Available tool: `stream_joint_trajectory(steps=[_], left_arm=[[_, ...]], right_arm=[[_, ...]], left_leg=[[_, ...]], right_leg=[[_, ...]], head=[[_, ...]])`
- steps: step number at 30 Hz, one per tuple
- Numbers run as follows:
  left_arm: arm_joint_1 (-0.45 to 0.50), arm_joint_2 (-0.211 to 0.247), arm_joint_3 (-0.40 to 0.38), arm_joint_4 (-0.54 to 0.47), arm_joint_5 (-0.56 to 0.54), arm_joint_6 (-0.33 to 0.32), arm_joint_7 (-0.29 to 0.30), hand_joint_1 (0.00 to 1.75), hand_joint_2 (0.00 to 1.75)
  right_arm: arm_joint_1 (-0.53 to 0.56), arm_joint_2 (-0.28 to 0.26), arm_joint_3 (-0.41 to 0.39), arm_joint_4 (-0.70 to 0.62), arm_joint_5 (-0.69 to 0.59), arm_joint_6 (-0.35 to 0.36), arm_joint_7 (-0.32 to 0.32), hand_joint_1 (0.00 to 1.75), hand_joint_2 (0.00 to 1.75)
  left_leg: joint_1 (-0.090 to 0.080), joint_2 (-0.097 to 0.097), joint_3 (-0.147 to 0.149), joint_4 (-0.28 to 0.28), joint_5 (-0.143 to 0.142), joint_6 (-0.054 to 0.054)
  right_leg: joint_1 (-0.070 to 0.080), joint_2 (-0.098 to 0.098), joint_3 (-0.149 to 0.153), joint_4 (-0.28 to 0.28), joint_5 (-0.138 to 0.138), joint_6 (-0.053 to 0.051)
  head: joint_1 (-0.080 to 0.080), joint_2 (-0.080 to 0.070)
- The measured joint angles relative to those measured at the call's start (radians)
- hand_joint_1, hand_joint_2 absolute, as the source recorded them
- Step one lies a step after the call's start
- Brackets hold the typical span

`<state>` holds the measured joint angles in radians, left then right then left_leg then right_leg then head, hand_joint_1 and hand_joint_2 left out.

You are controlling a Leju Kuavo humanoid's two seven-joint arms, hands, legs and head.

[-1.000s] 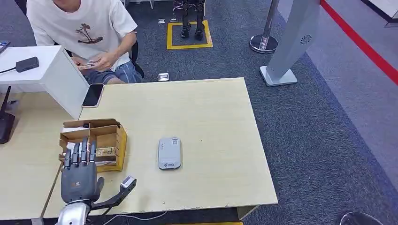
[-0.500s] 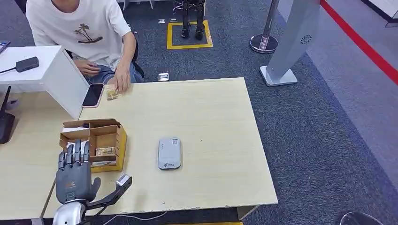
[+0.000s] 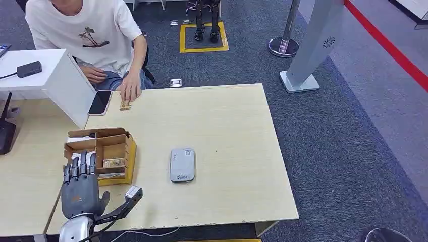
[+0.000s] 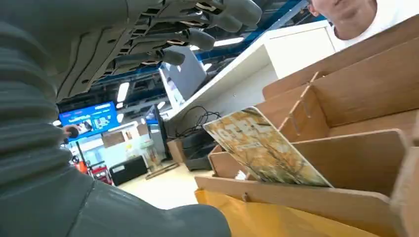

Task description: Pass the card to the sensor for recognition and then transmit it.

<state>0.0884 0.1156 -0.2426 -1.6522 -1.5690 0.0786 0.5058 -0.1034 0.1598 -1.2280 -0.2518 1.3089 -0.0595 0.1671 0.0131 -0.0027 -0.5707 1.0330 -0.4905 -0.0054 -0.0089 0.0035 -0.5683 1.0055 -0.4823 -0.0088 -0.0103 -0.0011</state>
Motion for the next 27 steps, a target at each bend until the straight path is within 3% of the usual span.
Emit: stream_joint_trajectory(steps=[11,27], left_arm=[[-0.051,-0.065,0.021,0.071,0.000,0.021,-0.091,0.00,1.75],[-0.073,-0.095,0.028,0.119,0.000,0.027,-0.094,0.00,1.75]], right_arm=[[0.000,0.000,0.011,0.000,0.021,0.006,-0.001,0.00,0.00],[0.000,0.000,0.020,0.000,0.021,0.006,-0.001,0.00,0.00]], left_leg=[[0.000,0.000,0.000,0.000,0.000,0.000],[0.000,0.000,0.000,0.000,0.000,0.000]], right_leg=[[0.000,0.000,0.000,0.000,0.000,0.000],[0.000,0.000,0.000,0.000,0.000,0.000]], head=[[0.000,0.000],[0.000,0.000]])
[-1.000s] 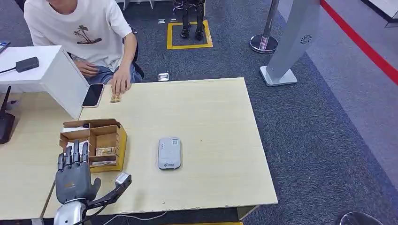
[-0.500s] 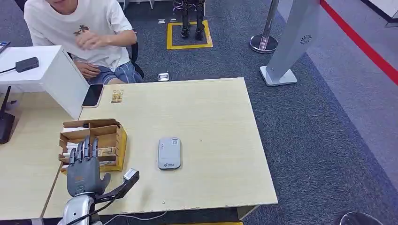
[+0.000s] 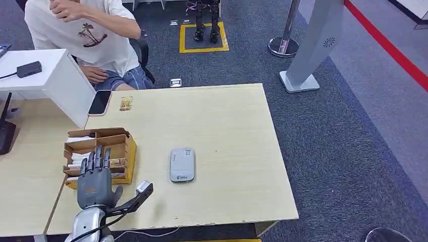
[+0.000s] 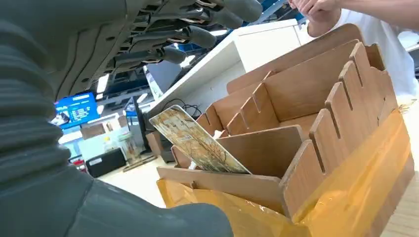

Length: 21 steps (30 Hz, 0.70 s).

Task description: Pass the card to the sensor for recognition and then transmit it.

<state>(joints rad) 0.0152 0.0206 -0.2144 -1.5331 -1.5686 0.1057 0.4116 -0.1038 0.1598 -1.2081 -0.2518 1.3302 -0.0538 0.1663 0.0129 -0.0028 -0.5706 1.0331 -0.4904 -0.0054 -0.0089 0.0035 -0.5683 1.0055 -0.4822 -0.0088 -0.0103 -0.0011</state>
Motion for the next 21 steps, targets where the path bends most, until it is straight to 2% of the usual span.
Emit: stream_joint_trajectory(steps=[14,18,21], left_arm=[[-0.033,-0.018,0.004,0.040,0.000,0.000,-0.030,0.00,1.75],[-0.022,-0.005,0.002,0.014,0.000,-0.056,0.060,0.00,1.75],[-0.006,0.010,0.002,-0.019,0.000,-0.080,0.082,0.00,1.75]], right_arm=[[0.000,0.000,0.006,0.000,0.011,0.010,-0.004,0.00,0.00],[0.000,0.000,0.006,0.000,-0.007,0.003,-0.003,0.00,0.00],[0.000,0.000,0.006,0.000,-0.018,0.000,-0.002,0.00,0.00]], left_leg=[[0.000,0.000,0.000,0.000,0.000,0.000],[0.000,0.000,0.000,0.000,0.000,0.000],[0.000,0.000,0.000,0.000,0.000,0.000]], right_leg=[[0.000,0.000,0.000,0.000,0.000,0.000],[0.000,0.000,0.000,0.000,0.000,0.000],[0.000,0.000,0.000,0.000,0.000,0.000]], head=[[0.000,0.000],[0.000,0.000],[0.000,0.000]])
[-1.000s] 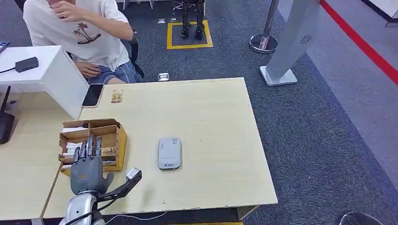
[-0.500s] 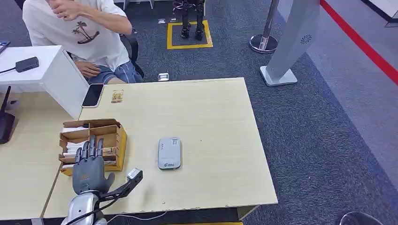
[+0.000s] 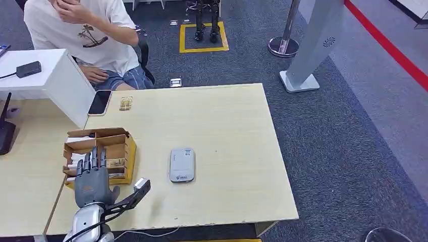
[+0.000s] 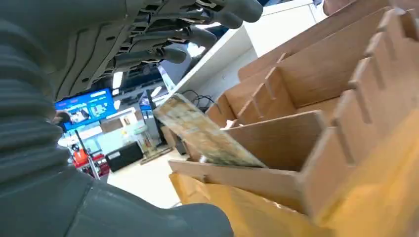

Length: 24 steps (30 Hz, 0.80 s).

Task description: Pass the card to the sensor for recognition and then transmit it.

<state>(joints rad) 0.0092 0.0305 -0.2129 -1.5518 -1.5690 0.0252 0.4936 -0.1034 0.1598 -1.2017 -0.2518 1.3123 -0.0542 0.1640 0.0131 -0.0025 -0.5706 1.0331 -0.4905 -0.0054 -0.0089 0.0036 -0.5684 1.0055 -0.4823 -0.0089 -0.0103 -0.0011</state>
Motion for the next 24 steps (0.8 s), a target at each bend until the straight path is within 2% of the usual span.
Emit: stream_joint_trajectory(steps=[12,13,14,16,17,18,19,20,21,24], left_arm=[[0.022,0.026,0.000,-0.031,0.000,-0.012,0.019,0.00,1.75],[0.024,0.029,0.000,-0.032,0.000,-0.015,0.021,0.23,1.75],[0.026,0.031,0.000,-0.032,0.000,-0.016,0.022,0.56,1.75],[0.028,0.033,0.000,-0.034,0.000,-0.019,0.026,0.42,1.75],[0.029,0.033,0.000,-0.036,0.000,-0.022,0.026,0.30,1.75],[0.029,0.034,0.000,-0.037,0.000,-0.023,0.027,0.05,1.75],[0.030,0.035,0.000,-0.040,0.000,-0.025,0.028,0.07,1.75],[0.030,0.037,0.000,-0.042,0.000,-0.026,0.029,0.40,1.75],[0.030,0.039,0.000,-0.044,0.000,-0.027,0.030,1.75,1.75],[0.030,0.041,0.000,-0.051,0.000,-0.037,0.034,1.75,1.75]], right_arm=[[0.000,0.000,0.000,0.000,0.000,-0.001,0.000,0.00,0.00],[0.000,0.000,0.000,0.000,-0.001,-0.002,0.000,0.00,0.00],[0.000,0.000,0.000,0.000,-0.001,-0.002,0.000,0.00,0.00],[0.000,0.000,0.000,0.000,-0.001,-0.002,0.000,0.00,0.00],[0.000,0.000,0.000,0.000,-0.001,-0.002,0.000,0.00,0.00],[0.000,0.000,0.000,0.000,-0.001,-0.002,0.001,0.00,0.00],[0.000,0.000,0.000,0.000,-0.001,-0.002,0.003,0.00,0.00],[0.000,0.000,0.000,0.000,-0.001,-0.002,0.003,0.00,0.00],[0.000,0.000,0.000,0.000,-0.001,-0.002,0.003,0.00,0.00],[0.000,0.000,0.000,0.000,-0.001,-0.002,0.003,0.00,0.00]], left_leg=[[0.000,0.000,0.000,0.000,0.000,0.000],[0.000,0.000,0.000,0.000,0.000,0.000],[0.000,0.000,0.000,0.000,0.000,0.000],[0.000,0.000,0.000,0.000,0.000,0.000],[0.000,0.000,0.000,0.000,0.000,0.000],[0.000,0.000,0.000,0.000,0.000,0.000],[0.000,0.000,0.000,0.000,0.000,0.000],[0.000,0.000,0.000,0.000,0.000,0.000],[0.000,0.000,0.000,0.000,0.000,0.000],[0.000,0.000,0.000,0.000,0.000,0.000]], right_leg=[[0.000,0.000,0.000,0.000,0.000,0.000],[0.000,0.000,0.000,0.000,0.000,0.000],[0.000,0.000,0.000,0.000,0.000,0.000],[0.000,0.000,0.000,0.000,0.000,0.000],[0.000,0.000,0.000,0.000,0.000,0.000],[0.000,0.000,0.000,0.000,0.000,0.000],[0.000,0.000,0.000,0.000,0.000,0.000],[0.000,0.000,0.000,0.000,0.000,0.000],[0.000,0.000,0.000,0.000,0.000,0.000],[0.000,0.000,0.000,0.000,0.000,0.000]], head=[[0.000,0.000],[0.000,0.000],[0.000,0.000],[0.000,0.000],[0.000,0.000],[0.000,0.000],[0.000,0.000],[0.000,0.000],[0.000,0.000],[0.000,0.000]])
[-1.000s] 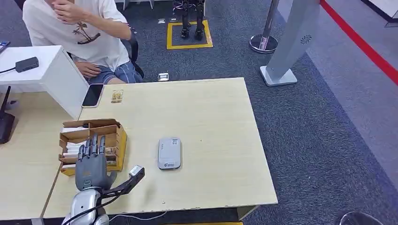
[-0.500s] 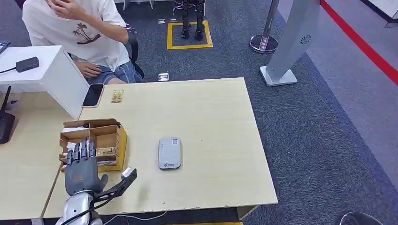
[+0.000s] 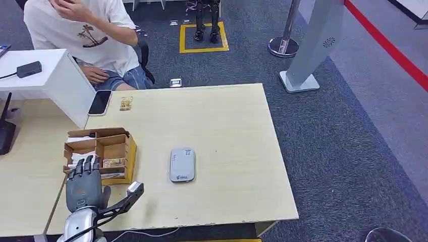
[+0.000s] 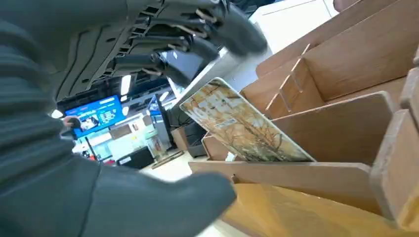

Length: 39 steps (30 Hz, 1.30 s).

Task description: Pass the card to the sensor for recognition and then transmit it.

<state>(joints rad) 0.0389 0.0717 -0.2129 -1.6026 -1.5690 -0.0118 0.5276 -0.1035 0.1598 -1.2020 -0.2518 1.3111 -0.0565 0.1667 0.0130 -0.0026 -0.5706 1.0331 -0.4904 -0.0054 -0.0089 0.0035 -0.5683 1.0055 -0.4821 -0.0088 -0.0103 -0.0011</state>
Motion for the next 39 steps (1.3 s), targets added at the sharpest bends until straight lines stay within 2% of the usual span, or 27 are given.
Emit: stream_joint_trajectory(steps=[22,36,39], left_arm=[[-0.002,-0.003,0.000,-0.014,0.000,0.021,-0.043,1.75,1.75],[-0.027,0.024,-0.014,-0.027,0.000,0.035,-0.061,1.75,1.75],[-0.032,0.031,-0.025,-0.034,0.000,0.046,-0.101,1.75,1.75]], right_arm=[[0.000,0.000,0.000,0.000,-0.002,-0.003,-0.002,0.00,0.00],[0.000,0.000,0.000,0.000,-0.002,-0.003,-0.003,0.00,0.00],[0.000,0.000,0.000,0.000,-0.003,-0.002,-0.004,0.00,0.00]], left_leg=[[0.000,0.000,0.000,0.000,0.000,0.000],[0.000,0.000,0.000,0.000,0.000,0.000],[0.000,0.000,0.000,0.000,0.000,0.000]], right_leg=[[0.000,0.000,0.000,0.000,0.000,0.000],[0.000,0.000,0.000,0.000,0.000,0.000],[0.000,0.000,0.000,0.000,0.000,0.000]], head=[[0.000,0.000],[0.000,0.000],[0.000,0.000]])
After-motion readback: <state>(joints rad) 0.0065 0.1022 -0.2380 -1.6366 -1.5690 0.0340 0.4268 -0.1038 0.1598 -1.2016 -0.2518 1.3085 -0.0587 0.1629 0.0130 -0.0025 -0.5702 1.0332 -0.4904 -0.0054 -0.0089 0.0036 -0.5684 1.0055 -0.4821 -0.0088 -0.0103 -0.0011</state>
